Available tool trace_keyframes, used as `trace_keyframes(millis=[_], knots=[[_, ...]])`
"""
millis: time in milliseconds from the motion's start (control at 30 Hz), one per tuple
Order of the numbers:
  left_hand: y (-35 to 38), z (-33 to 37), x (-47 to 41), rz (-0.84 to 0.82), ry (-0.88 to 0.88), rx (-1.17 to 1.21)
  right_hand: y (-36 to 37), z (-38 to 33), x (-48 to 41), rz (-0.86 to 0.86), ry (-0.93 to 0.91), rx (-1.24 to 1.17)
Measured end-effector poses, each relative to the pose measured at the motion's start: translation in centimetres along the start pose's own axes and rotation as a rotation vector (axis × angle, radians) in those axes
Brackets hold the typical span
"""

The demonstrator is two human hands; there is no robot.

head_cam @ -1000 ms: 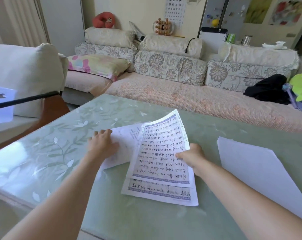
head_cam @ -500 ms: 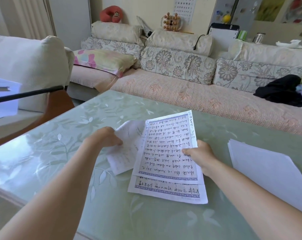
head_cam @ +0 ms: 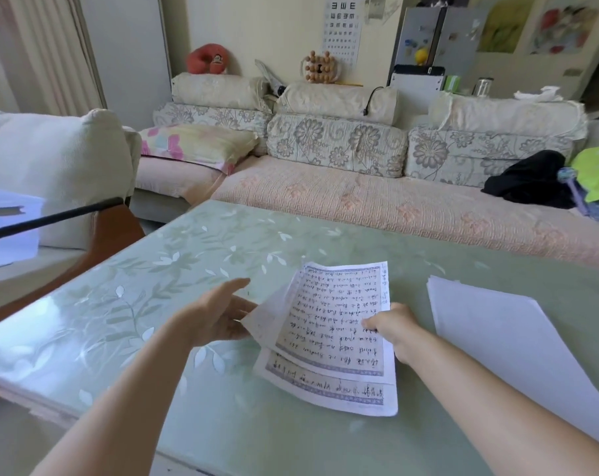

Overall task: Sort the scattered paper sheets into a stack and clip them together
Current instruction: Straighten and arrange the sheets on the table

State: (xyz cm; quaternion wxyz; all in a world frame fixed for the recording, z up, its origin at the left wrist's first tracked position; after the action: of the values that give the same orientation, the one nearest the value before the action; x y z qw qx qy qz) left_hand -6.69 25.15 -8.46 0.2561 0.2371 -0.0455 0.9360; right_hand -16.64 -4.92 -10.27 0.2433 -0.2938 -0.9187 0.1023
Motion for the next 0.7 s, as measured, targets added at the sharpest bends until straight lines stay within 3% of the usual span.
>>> trace_keyframes(millis=[133, 333, 467, 533, 700], knots=[[-0.3, -0.3, -1.1, 0.028, 0.019, -0.037, -0.1, -0.1, 0.1, -0.036, -0.032, 0.061], [3.6, 0.2, -2.7, -0.101, -0.017, -0.257, 0.4, -1.3, 1.2, -0.154, -0.117, 0.167], [4.5, 0.5, -3.6, -0.007, 0.089, -0.382, -0.1, -1.3, 1.7, -0.18, -0.17, 0.179], [4.8, 1.2, -3.4, 0.005, 0.183, -0.354, -1.1, -1.3, 1.8, -0.122, -0.202, 0.179], [6.6, 3.4, -1.5, -0.057, 0.374, -0.018, -4.5, -2.4, 2.7, -0.049, -0.265, -0.023]])
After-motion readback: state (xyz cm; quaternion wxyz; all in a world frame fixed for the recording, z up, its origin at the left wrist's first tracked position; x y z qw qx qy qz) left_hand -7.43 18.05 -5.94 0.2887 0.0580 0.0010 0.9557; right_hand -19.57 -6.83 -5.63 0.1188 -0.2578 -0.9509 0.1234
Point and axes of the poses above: each hand's wrist, its own x-axis away from the middle knuckle, its own y-axis out of the palm, z = x × y, the point moved 6 cm from there along -x, towards the middle knuckle, and after that the axes turned 3 degrees about y, right-handed, at the moved point
